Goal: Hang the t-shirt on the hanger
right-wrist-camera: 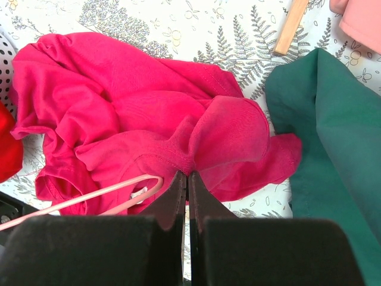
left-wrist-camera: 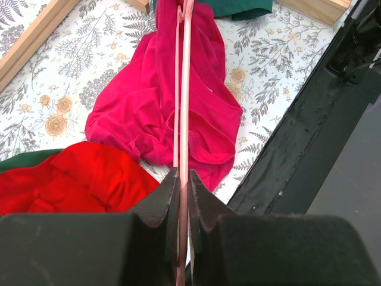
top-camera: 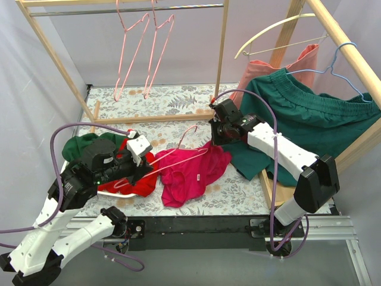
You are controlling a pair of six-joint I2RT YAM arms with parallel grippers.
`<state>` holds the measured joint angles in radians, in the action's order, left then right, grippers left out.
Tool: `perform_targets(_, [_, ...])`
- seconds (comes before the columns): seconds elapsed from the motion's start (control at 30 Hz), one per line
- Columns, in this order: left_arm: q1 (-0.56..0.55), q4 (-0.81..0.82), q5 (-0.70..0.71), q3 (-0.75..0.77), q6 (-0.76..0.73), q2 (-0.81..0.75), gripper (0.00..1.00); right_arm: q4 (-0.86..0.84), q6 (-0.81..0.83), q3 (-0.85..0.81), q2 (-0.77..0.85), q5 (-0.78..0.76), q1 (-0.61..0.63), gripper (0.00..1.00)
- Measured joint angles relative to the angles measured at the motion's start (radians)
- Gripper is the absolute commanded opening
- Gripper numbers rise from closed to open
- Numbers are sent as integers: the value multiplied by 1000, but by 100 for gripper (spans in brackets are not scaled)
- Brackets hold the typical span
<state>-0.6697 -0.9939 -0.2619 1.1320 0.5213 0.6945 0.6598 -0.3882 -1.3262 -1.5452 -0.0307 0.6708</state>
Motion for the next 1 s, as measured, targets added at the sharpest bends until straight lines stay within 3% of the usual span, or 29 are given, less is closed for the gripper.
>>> perform_targets(0.23, [0, 8, -9, -6, 3, 0, 0, 37, -5, -29, 0, 5, 21, 1])
perform_targets(0.5, [0, 100, 0, -42, 46, 3, 0, 109, -47, -276, -13, 8, 130, 1])
perform_targets(1.0, [-2, 572, 45, -274, 288, -104, 0, 150, -114, -546, -22, -84, 238, 1])
